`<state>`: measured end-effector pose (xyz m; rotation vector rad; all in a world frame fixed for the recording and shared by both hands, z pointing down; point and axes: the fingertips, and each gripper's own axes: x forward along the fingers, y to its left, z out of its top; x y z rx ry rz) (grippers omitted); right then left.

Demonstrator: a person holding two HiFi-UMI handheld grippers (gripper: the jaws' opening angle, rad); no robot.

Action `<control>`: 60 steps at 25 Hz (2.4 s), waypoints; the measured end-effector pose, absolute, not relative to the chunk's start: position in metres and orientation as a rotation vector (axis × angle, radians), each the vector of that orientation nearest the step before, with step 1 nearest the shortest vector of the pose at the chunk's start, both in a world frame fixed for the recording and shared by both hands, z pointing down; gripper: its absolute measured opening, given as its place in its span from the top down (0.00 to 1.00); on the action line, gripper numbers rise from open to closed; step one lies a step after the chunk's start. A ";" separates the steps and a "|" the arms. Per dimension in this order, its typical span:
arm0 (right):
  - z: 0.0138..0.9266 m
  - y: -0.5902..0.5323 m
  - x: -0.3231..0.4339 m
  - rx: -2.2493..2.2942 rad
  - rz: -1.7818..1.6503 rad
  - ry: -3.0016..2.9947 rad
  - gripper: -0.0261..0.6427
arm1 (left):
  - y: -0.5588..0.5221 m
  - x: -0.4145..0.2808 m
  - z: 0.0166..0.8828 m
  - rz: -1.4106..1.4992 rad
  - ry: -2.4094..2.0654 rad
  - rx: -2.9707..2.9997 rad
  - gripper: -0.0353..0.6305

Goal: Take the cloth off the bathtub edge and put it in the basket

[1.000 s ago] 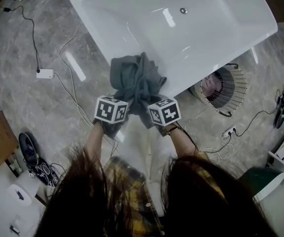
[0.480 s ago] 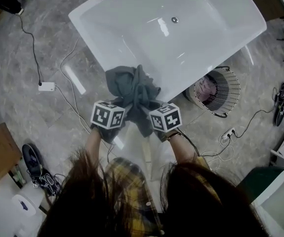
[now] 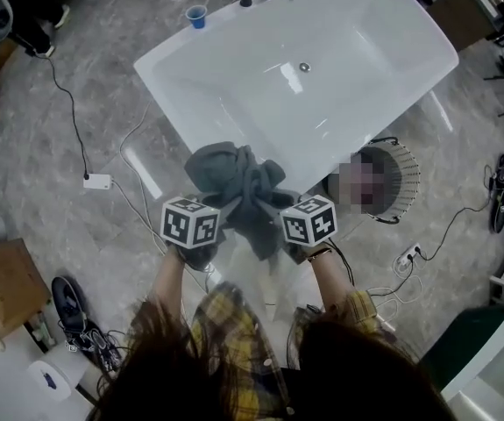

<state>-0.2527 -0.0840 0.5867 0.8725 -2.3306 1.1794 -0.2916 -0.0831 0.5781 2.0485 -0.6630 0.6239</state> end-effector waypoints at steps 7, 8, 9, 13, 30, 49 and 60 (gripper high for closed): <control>0.531 -0.100 -0.234 0.913 1.103 -2.440 0.83 | -0.099 -0.274 0.521 0.538 -0.706 2.111 0.84; 0.522 -0.105 -0.229 0.926 1.096 -2.456 0.83 | -0.103 -0.269 0.513 0.515 -0.706 2.117 0.84; 0.514 -0.109 -0.224 0.938 1.090 -2.469 0.83 | -0.108 -0.264 0.505 0.494 -0.704 2.123 0.84; 0.485 -0.122 -0.196 0.974 1.046 -2.504 0.83 | -0.121 -0.236 0.474 0.434 -0.693 2.157 0.84; 0.396 -0.153 0.019 1.354 0.940 -2.525 0.84 | -0.162 -0.021 0.386 0.392 -0.468 2.364 0.84; 0.366 -0.084 0.265 1.762 0.882 -2.393 0.84 | -0.103 0.227 0.356 0.436 -0.127 2.470 0.84; 0.404 -0.039 0.327 1.815 1.013 -2.283 0.84 | -0.063 0.291 0.394 0.511 -0.052 2.398 0.84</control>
